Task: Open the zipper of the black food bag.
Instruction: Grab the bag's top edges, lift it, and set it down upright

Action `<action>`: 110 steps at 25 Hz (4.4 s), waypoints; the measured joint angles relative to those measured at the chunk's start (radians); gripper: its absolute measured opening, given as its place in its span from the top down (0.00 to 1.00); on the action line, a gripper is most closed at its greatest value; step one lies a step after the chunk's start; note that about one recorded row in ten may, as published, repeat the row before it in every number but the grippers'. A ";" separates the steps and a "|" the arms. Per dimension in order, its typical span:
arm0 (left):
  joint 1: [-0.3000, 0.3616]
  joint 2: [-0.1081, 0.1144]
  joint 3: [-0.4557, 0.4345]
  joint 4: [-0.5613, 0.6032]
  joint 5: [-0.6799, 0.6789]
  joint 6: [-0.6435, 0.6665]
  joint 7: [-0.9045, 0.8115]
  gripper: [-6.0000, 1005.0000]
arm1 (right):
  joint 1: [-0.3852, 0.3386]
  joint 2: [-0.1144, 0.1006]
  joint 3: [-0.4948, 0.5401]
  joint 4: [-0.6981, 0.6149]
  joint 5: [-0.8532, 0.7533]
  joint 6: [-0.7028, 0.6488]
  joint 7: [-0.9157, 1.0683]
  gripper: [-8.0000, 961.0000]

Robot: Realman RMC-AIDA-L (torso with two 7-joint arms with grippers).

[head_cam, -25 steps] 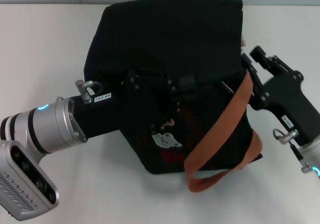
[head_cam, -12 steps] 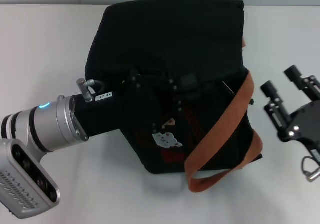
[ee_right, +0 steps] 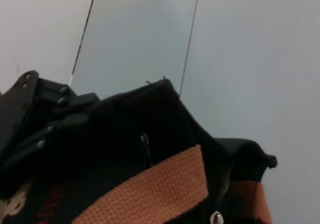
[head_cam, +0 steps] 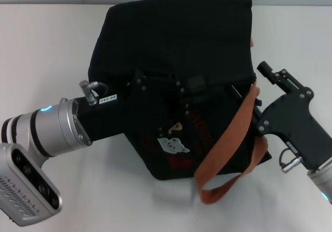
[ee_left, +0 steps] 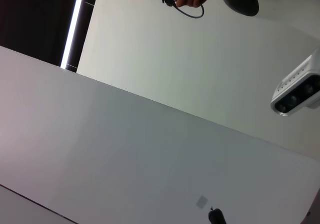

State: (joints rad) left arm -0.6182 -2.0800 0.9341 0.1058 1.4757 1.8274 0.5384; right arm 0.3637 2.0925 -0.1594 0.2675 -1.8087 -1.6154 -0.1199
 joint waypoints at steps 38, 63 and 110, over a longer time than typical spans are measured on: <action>0.003 0.000 0.002 0.000 0.001 0.009 0.000 0.91 | 0.013 0.000 0.107 0.113 -0.032 0.093 -0.436 0.48; -0.006 0.000 0.002 -0.002 0.000 0.009 0.000 0.91 | -0.023 0.001 0.107 0.122 -0.140 0.074 -0.495 0.45; -0.011 0.000 0.003 -0.005 0.000 0.017 0.000 0.91 | 0.008 0.001 0.193 0.148 -0.154 0.120 -0.572 0.48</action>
State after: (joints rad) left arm -0.6292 -2.0800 0.9373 0.1012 1.4756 1.8439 0.5384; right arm 0.3716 2.0939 0.0336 0.4157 -1.9629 -1.4958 -0.6916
